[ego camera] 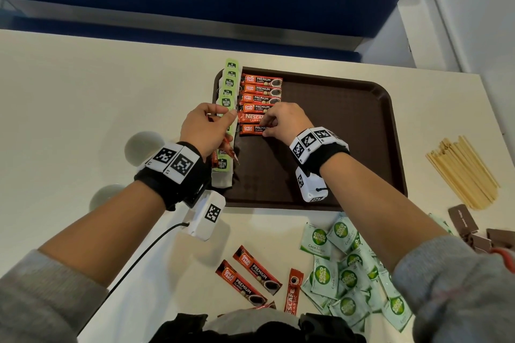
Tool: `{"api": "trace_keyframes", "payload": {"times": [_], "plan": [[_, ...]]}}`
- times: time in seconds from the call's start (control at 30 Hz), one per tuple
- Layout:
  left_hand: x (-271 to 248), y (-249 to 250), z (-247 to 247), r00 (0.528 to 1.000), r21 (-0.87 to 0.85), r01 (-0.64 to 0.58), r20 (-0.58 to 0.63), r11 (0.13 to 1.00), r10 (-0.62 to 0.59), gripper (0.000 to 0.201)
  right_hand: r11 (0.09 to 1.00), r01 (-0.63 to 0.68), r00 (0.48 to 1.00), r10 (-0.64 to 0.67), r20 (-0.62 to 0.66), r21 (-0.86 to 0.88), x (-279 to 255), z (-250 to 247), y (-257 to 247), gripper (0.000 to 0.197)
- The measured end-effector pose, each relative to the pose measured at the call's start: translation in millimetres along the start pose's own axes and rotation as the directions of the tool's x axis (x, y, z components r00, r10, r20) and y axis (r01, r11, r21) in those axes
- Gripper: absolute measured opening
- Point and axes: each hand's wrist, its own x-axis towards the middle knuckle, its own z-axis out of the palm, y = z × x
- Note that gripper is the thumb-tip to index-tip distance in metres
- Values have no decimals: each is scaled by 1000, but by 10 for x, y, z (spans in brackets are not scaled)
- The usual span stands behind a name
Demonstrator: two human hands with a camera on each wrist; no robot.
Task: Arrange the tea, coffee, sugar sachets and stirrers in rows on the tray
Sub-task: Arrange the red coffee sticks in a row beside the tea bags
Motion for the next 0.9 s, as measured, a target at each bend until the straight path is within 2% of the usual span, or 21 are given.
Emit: {"api": "trace_keyframes", "payload": {"times": [0.3,0.43,0.5,0.67,0.8,0.9], "plan": [[1,-6,23,1000,-42,29,6,999,-29,20,1000,27,1000,-27,-3,-12,9,-4,-12,26],[0,-10,38,999,-115,35,26,993,-32,8,982,120,990,-107,-91,149,-46,-50,-86,23],[-13,-12,46,999,-140,25,32,990,-21,8,954,159,987,-150,-55,253,-117,-116,-172,23],[-29,8,54,1000,-191,-10,16,982,14,9,856,139,949,-258,179,497,-218,-186,-293,25],[-47,46,55,996,-325,85,19,942,-83,22,869,129,949,-248,196,477,-204,-134,-319,36],[-42,52,37,990,-359,140,42,923,-133,29,875,140,959,-237,158,463,-213,-138,-321,22]]}}
